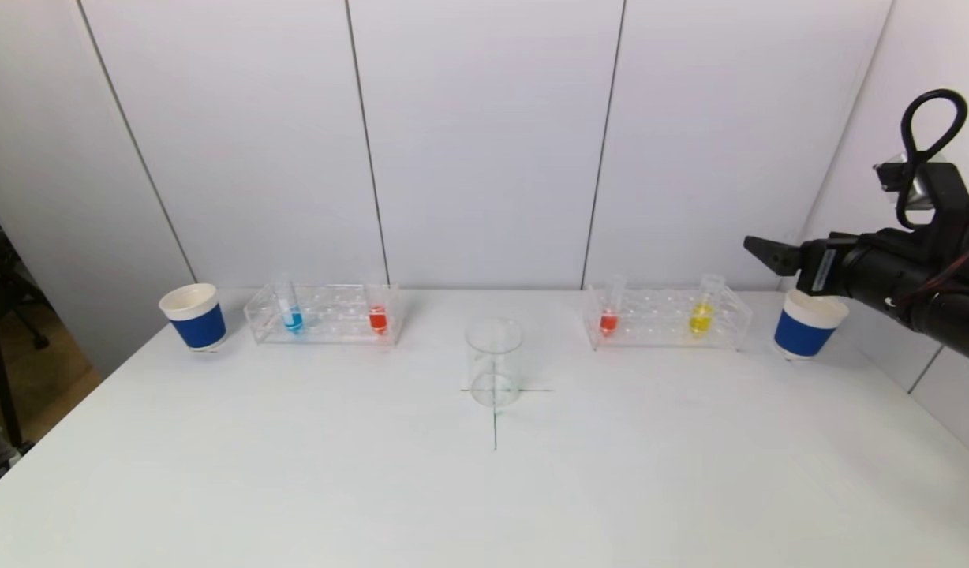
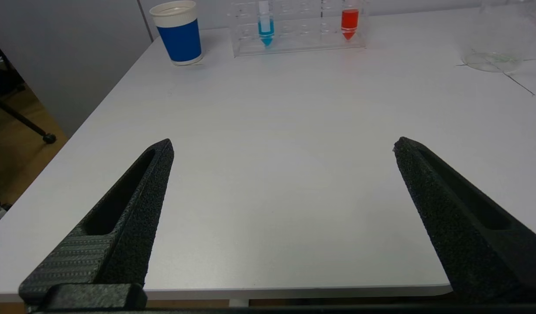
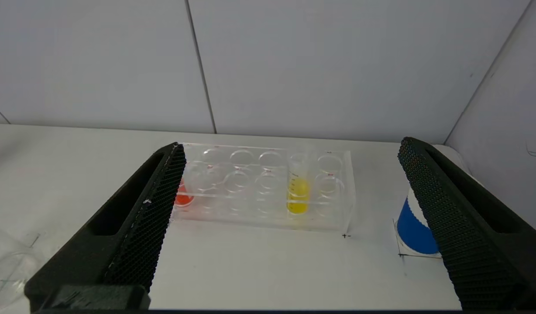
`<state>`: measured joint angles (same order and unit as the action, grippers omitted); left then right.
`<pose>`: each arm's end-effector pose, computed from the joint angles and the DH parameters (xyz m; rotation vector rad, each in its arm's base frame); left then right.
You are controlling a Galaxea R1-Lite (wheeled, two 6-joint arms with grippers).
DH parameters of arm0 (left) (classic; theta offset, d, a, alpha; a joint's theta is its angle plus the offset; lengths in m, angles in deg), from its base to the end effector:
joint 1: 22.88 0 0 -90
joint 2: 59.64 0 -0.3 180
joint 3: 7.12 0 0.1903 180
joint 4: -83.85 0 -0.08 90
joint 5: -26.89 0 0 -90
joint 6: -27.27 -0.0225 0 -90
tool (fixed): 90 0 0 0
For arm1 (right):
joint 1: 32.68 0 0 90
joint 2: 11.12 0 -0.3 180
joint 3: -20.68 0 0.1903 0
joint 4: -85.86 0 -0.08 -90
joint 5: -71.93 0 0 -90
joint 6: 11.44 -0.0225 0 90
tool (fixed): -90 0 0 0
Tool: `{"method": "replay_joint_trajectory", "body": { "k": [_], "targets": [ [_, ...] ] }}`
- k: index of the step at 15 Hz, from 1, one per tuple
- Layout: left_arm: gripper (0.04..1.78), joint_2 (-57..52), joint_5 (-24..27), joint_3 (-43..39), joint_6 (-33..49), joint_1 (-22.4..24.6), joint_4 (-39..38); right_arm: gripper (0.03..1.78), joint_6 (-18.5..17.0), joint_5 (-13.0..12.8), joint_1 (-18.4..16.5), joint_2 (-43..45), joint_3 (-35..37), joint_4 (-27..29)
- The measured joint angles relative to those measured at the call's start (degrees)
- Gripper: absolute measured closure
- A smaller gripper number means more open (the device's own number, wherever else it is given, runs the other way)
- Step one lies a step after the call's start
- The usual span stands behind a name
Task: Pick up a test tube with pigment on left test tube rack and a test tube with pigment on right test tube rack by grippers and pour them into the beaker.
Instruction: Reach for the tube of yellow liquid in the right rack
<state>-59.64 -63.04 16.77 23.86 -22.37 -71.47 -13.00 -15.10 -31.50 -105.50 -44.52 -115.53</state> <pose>-0.0235 -0.0002 0.0757 0.0594 0.0140 0.0073 0.2905 0.0071 0.1925 0.0293 0.1370 0.0705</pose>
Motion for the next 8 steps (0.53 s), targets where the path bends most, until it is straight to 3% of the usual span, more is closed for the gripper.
{"method": "replay_joint_trajectory", "body": {
  "k": [5, 8],
  "targets": [
    [0.06, 0.0, 0.0, 0.0, 0.0, 0.0, 0.0, 0.04, -0.1, -0.8, 0.6, -9.9, 0.8, -10.4],
    [0.06, 0.0, 0.0, 0.0, 0.0, 0.0, 0.0, 0.04, 0.0, -2.6, 1.2, -14.6, 1.5, -16.3]
  ]
}}
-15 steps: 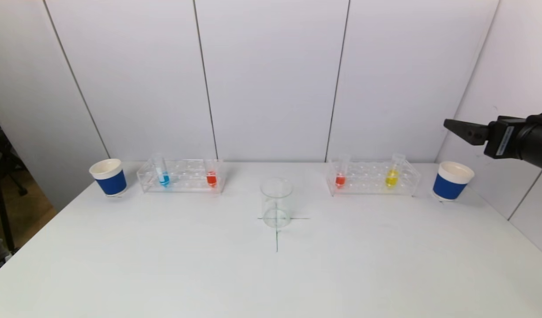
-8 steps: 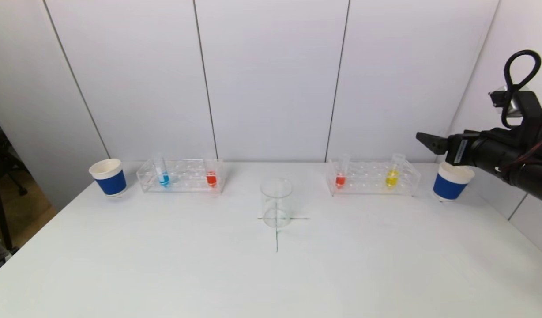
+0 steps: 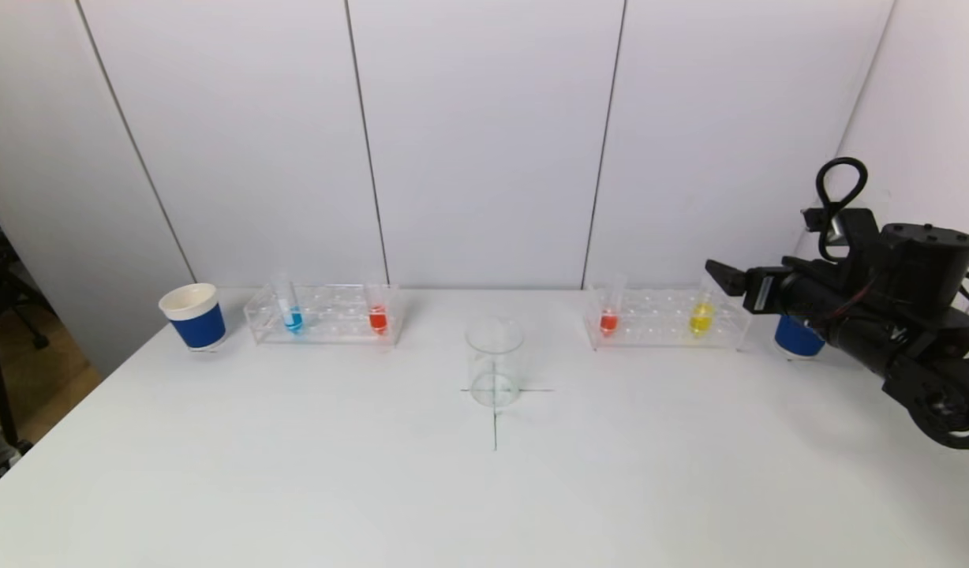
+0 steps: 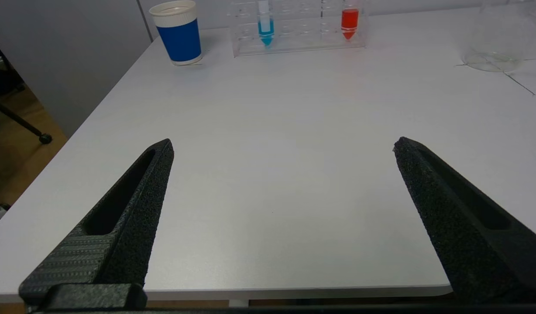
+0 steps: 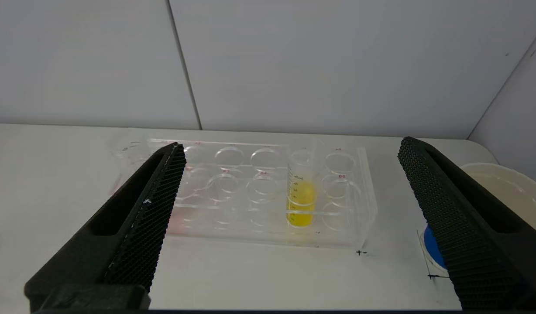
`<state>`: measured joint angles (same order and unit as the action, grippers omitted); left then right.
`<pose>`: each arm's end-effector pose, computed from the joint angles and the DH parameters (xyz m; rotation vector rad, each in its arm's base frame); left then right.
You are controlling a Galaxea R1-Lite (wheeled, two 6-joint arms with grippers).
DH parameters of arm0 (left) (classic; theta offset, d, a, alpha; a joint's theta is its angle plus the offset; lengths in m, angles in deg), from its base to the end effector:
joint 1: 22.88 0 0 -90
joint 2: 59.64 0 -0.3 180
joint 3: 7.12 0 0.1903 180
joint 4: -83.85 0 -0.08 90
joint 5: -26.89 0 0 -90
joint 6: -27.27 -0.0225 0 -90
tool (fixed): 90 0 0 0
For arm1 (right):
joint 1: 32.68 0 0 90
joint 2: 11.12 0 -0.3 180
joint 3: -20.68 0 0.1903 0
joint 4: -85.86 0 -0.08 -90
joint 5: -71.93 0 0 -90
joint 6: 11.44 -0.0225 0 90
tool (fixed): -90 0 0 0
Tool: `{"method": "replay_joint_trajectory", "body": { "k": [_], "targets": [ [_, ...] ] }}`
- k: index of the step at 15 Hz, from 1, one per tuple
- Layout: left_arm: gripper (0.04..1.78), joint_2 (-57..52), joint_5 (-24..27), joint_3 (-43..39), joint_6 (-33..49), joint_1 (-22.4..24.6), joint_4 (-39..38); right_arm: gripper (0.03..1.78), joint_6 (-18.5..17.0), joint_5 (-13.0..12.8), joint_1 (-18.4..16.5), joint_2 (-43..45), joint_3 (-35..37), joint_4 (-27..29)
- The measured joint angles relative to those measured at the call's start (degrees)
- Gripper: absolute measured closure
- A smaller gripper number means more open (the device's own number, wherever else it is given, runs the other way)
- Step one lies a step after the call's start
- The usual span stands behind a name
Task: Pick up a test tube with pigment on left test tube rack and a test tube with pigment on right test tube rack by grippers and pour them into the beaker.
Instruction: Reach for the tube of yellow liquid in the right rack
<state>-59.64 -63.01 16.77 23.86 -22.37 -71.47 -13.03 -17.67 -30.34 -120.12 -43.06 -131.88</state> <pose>-0.0235 -0.0002 0.0757 0.0594 0.0140 0.0067 0.3330 0.0138 0.1351 0.0255 0.1319 0.0459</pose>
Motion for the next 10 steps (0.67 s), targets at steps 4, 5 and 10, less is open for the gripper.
{"method": "replay_joint_trajectory", "body": {
  "k": [4, 5, 10],
  "targets": [
    [0.06, 0.0, 0.0, 0.0, 0.0, 0.0, 0.0, 0.04, -0.2, -1.6, 1.2, -3.6, 0.4, -3.2],
    [0.06, 0.0, 0.0, 0.0, 0.0, 0.0, 0.0, 0.04, -0.3, -1.9, 1.3, -4.3, 0.4, -4.0],
    [0.06, 0.0, 0.0, 0.0, 0.0, 0.0, 0.0, 0.04, -0.5, -3.1, 1.4, -8.5, 0.2, -9.3]
  ]
}}
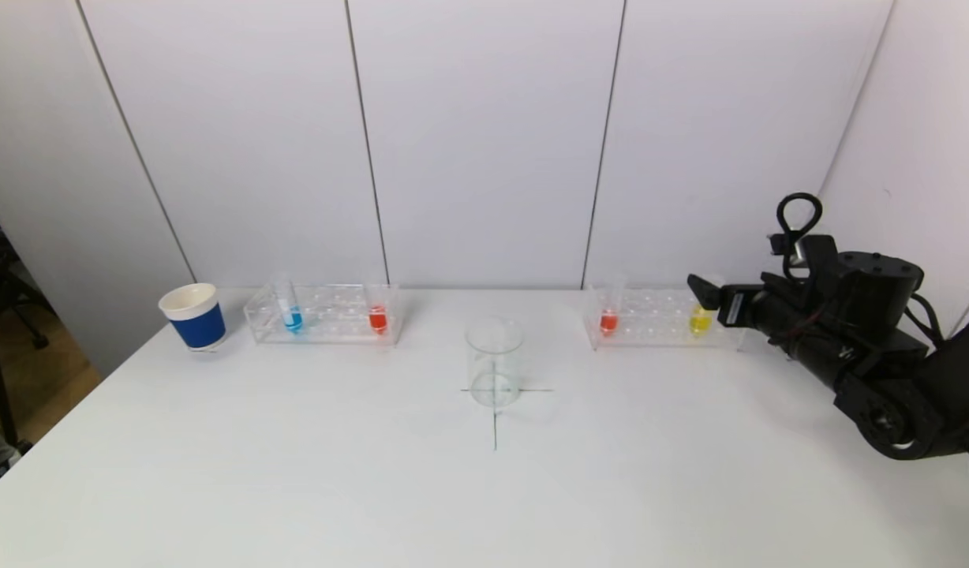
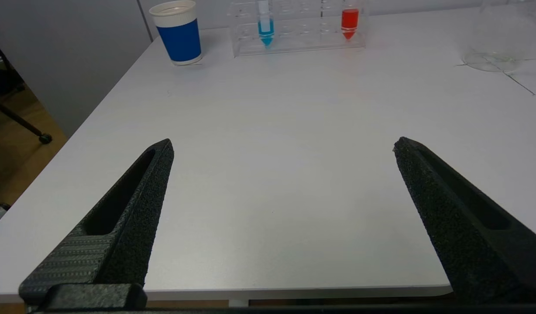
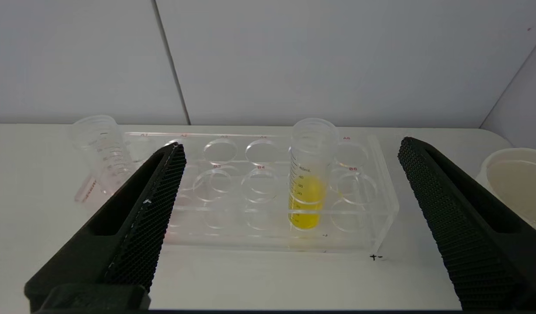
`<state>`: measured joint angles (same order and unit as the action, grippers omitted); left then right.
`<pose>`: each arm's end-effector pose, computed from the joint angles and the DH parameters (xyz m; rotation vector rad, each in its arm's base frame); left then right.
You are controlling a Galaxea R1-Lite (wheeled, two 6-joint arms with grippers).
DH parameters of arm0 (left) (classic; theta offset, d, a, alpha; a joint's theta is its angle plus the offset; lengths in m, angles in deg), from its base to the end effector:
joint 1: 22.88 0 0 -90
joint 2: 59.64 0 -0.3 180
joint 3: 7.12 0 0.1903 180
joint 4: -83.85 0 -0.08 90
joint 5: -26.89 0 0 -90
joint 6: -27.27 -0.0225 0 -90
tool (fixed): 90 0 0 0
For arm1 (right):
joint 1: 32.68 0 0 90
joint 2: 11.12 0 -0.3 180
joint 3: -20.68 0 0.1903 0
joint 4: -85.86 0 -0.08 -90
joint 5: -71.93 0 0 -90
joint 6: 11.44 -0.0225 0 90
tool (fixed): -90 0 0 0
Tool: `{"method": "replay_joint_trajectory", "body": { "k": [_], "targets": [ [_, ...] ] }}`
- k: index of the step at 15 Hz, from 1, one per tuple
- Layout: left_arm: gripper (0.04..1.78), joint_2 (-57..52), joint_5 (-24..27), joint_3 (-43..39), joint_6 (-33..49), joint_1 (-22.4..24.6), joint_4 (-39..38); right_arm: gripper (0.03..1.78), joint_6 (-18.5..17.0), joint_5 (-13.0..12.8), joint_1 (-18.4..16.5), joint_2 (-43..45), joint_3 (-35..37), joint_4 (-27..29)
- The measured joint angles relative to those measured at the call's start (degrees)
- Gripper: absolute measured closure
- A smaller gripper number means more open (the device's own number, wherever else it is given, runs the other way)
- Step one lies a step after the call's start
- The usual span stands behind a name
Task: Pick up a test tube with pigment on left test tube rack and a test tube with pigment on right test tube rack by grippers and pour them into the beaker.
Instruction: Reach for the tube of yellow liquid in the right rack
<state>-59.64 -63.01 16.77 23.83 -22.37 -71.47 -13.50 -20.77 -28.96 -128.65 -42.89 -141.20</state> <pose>-0.0235 -0.0002 0.0757 0.0600 0.0140 0.0067 0.3517 0.0218 0.0998 0.0292 0.1205 0.0156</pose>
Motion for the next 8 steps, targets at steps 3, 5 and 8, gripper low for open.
{"method": "replay_joint_trajectory", "body": {
  "k": [3, 5, 8],
  "targets": [
    [0.06, 0.0, 0.0, 0.0, 0.0, 0.0, 0.0, 0.04, -0.7, 0.0, -0.5, -2.3, -0.8, -1.5],
    [0.06, 0.0, 0.0, 0.0, 0.0, 0.0, 0.0, 0.04, -0.9, 0.0, -0.8, -3.5, -1.4, -1.9],
    [0.06, 0.0, 0.0, 0.0, 0.0, 0.0, 0.0, 0.04, -0.9, 0.0, -1.6, -5.2, -2.7, -2.3]
  ]
}}
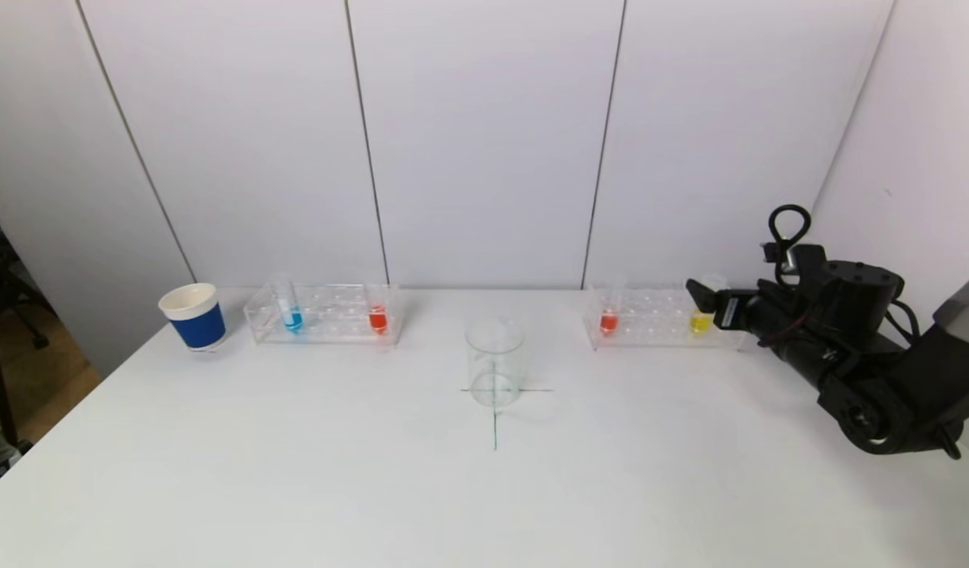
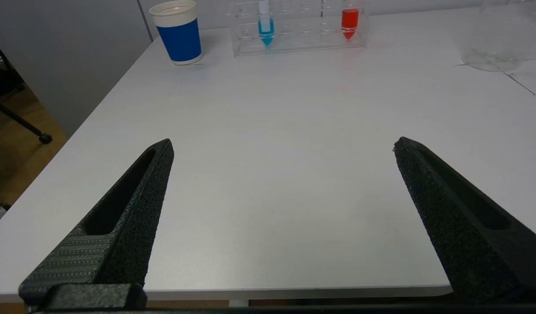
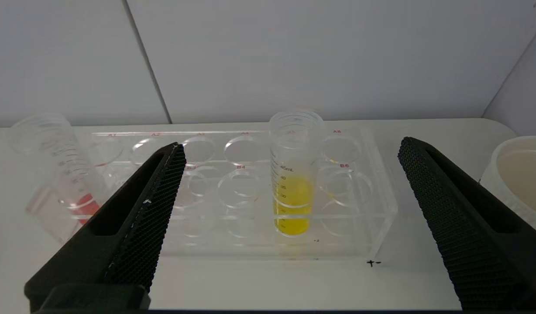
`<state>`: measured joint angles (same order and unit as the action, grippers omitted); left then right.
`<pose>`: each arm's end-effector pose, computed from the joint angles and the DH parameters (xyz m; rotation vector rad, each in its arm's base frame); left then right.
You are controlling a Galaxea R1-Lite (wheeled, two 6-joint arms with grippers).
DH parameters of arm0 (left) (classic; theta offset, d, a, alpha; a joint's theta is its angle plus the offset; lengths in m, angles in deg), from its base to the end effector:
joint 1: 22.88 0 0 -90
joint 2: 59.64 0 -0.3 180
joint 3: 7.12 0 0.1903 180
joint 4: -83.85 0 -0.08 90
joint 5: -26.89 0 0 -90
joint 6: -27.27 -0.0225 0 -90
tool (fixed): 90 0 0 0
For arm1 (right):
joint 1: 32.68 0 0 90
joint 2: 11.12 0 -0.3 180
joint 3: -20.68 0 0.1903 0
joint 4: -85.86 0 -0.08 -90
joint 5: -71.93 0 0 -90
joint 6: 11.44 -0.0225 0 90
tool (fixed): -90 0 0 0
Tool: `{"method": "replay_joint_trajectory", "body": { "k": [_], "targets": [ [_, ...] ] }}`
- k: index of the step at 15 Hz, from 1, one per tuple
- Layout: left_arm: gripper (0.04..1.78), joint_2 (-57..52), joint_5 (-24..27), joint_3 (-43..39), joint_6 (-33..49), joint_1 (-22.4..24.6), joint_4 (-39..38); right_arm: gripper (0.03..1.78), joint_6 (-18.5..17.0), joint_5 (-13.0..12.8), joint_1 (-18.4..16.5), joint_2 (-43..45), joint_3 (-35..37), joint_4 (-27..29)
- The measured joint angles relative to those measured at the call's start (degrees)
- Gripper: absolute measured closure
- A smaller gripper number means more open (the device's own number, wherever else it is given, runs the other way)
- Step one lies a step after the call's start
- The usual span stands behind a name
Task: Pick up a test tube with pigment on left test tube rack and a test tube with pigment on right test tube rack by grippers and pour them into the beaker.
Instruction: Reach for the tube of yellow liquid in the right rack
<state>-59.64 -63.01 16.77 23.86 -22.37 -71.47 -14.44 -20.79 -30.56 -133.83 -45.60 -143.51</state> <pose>-0.0235 -0.0002 0.0757 0.0594 0.0140 0.0067 0.3688 0.0126 0.0813 0.0471 0.1228 -0.0137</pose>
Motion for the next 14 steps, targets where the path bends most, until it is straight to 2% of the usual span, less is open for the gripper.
{"method": "replay_joint_trajectory", "body": {
  "k": [14],
  "targets": [
    [0.06, 0.0, 0.0, 0.0, 0.0, 0.0, 0.0, 0.04, -0.3, 0.0, -0.7, -7.1, -7.3, 0.0]
  ]
}}
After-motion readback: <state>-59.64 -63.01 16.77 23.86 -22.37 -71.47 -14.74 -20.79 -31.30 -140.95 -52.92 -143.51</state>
